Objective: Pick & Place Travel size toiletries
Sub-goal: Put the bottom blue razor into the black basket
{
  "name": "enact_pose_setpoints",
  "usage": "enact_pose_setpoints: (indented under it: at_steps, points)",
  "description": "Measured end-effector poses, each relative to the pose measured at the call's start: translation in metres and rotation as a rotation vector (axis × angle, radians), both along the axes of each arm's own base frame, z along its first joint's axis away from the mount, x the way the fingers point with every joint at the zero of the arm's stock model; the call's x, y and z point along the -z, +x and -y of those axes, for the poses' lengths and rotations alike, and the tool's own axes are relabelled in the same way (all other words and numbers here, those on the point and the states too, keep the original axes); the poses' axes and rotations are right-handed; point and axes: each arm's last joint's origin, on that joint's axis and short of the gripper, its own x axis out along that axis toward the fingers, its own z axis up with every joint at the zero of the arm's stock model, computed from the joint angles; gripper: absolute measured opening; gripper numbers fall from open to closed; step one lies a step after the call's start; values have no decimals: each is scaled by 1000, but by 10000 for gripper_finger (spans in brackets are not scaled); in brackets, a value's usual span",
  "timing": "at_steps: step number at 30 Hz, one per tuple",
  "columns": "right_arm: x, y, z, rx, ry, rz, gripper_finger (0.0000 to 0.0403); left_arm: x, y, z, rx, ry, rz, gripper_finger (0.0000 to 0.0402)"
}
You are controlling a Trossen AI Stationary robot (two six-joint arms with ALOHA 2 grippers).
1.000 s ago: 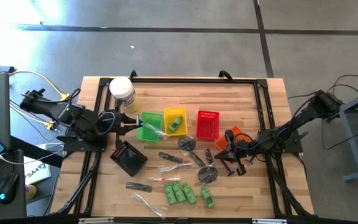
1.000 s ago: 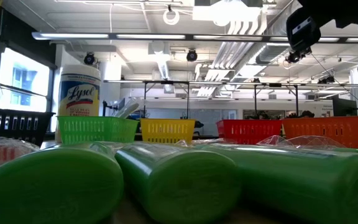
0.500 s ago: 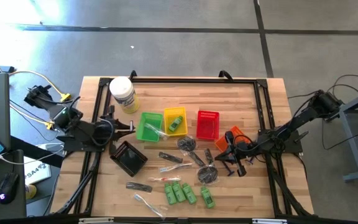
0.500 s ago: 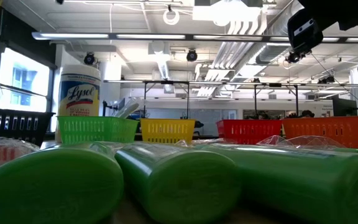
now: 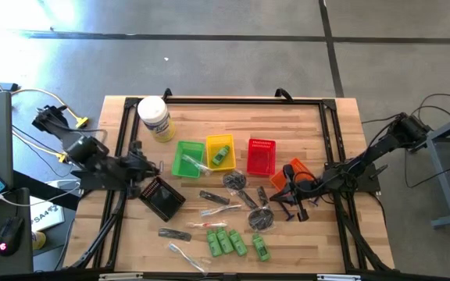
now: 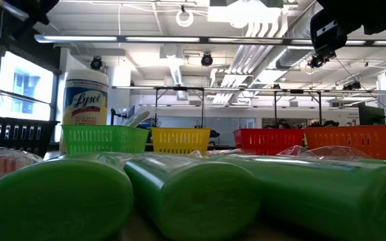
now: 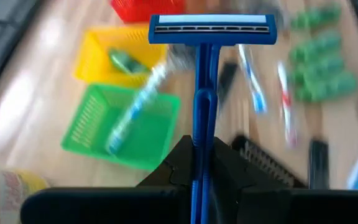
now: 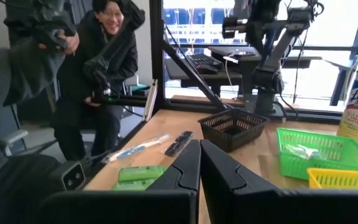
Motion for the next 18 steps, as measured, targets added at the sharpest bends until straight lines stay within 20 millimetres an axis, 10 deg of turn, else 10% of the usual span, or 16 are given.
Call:
enact_pose_setpoints:
  at_steps: [18]
  points:
    - [5, 7, 14, 72, -75, -34, 2, 54, 61, 51, 314, 438, -678, 23]
